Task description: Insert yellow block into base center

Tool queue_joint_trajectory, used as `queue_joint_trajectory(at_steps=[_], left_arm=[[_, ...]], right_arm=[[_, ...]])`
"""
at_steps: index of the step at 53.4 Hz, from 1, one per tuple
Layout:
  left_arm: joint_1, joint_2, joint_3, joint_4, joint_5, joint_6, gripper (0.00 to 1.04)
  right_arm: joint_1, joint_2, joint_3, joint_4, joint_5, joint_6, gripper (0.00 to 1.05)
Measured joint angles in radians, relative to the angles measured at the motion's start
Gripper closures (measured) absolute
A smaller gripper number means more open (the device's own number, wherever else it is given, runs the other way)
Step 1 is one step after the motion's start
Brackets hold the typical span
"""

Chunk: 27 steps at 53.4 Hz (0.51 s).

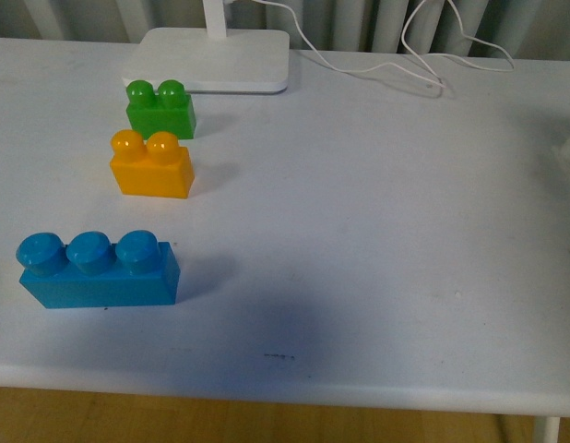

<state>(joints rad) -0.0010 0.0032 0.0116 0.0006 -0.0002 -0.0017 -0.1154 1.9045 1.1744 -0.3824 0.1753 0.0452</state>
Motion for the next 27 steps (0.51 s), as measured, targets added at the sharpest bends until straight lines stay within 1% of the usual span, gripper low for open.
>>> queue_joint_trajectory(at_steps=[11, 27], left_arm=[[0.000, 0.000, 0.000, 0.000, 0.000, 0.000, 0.06], [0.000, 0.000, 0.000, 0.000, 0.000, 0.000, 0.06]], right_arm=[[0.003, 0.024, 0.010, -0.005, -0.023, 0.031, 0.09], [0.013, 0.035, 0.014, -0.006, -0.021, 0.040, 0.09]])
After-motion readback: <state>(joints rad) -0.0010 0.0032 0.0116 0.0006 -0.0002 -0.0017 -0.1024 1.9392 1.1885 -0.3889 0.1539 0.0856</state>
